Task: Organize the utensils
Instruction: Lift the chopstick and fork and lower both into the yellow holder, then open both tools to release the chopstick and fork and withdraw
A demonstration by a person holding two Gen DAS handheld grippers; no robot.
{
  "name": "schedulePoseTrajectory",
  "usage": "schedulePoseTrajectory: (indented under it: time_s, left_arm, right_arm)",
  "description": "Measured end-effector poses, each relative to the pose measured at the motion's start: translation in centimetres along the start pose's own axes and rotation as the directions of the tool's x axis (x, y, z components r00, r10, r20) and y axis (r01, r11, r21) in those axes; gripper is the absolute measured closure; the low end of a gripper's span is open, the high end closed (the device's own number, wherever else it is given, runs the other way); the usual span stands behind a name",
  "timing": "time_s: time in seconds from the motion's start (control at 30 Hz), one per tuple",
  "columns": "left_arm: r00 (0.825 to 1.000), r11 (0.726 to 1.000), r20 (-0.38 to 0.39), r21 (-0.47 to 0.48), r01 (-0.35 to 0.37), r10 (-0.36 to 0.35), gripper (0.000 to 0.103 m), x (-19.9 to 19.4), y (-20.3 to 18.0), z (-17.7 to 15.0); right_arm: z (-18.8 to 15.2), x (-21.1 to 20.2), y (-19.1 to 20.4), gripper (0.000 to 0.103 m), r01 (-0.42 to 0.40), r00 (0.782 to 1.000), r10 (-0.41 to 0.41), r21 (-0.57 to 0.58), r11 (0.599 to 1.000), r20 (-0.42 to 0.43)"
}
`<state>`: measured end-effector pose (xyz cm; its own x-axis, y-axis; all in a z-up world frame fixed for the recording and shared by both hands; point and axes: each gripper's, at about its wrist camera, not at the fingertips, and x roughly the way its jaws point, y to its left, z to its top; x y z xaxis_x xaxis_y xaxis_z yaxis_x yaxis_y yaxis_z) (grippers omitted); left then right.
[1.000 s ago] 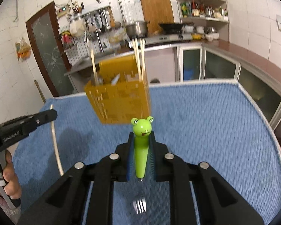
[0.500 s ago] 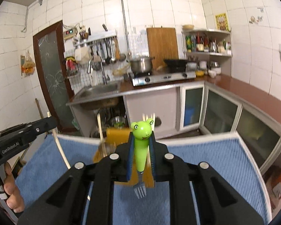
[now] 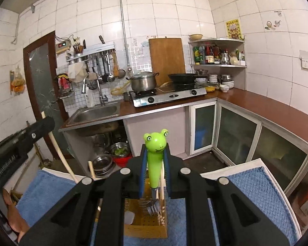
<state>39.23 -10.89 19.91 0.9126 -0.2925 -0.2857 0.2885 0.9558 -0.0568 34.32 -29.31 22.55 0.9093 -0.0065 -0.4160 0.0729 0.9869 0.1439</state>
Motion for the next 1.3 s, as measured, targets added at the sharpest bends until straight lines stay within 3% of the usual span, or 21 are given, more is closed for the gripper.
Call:
schedulePoseTrajectory:
  time_s: [0.2, 0.53, 0.83, 0.87, 0.9, 0.97, 1.17, 1.23, 1.3]
  left_arm:
    - [0.996, 1.000, -0.085, 0.004, -0.002, 0.002, 0.099, 3.7, 0.4, -4.0]
    - [0.988, 0.999, -0.154, -0.007, -0.032, 0.031, 0.099, 6.0, 2.0, -8.9]
    - [0.986, 0.998, -0.164, -0.051, -0.041, 0.032, 0.095, 4.7, 3.3, -9.2]
    - [0.986, 0.998, -0.163, -0.051, -0.040, 0.031, 0.087, 4.4, 3.4, -9.1]
    - [0.986, 0.998, -0.160, -0.049, -0.047, 0.039, 0.077, 3.8, 3.5, -9.0]
    - [0.988, 0.997, -0.152, -0.055, -0.050, 0.041, 0.067, 2.6, 3.8, -9.0]
    - [0.991, 0.997, -0.124, -0.056, -0.056, 0.049, 0.035, -2.7, 4.9, -9.5]
    - [0.992, 0.996, -0.109, -0.057, -0.066, 0.060, 0.027, -5.1, 5.3, -10.2]
    - [0.993, 0.996, -0.095, -0.056, -0.075, 0.069, 0.015, -7.4, 5.6, -11.0]
  right_arm:
    - [-3.3, 2.9, -0.9, 0.088, -0.015, 0.998, 0.017, 0.021, 1.000, -0.062]
    - [-7.6, 5.5, -1.3, 0.087, -0.022, 0.995, 0.018, -0.038, 0.999, -0.099]
    - [-8.3, 4.7, -1.2, 0.086, -0.069, 0.996, 0.066, -0.056, 0.996, -0.054]
    - [-8.3, 4.4, -1.3, 0.082, -0.082, 0.995, 0.079, -0.048, 0.995, -0.053]
    - [-8.2, 4.2, -1.3, 0.067, -0.087, 0.995, 0.085, -0.041, 0.995, -0.053]
    - [-7.9, 3.2, -1.6, 0.048, -0.090, 0.995, 0.088, -0.026, 0.996, -0.040]
    - [-7.8, -1.3, -1.6, 0.046, -0.058, 0.998, 0.058, -0.062, 0.996, -0.004]
    - [-8.1, -3.0, -1.7, 0.041, -0.045, 0.999, 0.045, -0.073, 0.996, 0.003]
    - [-9.2, -5.7, -1.6, 0.030, -0.018, 0.999, 0.022, -0.093, 0.995, 0.035]
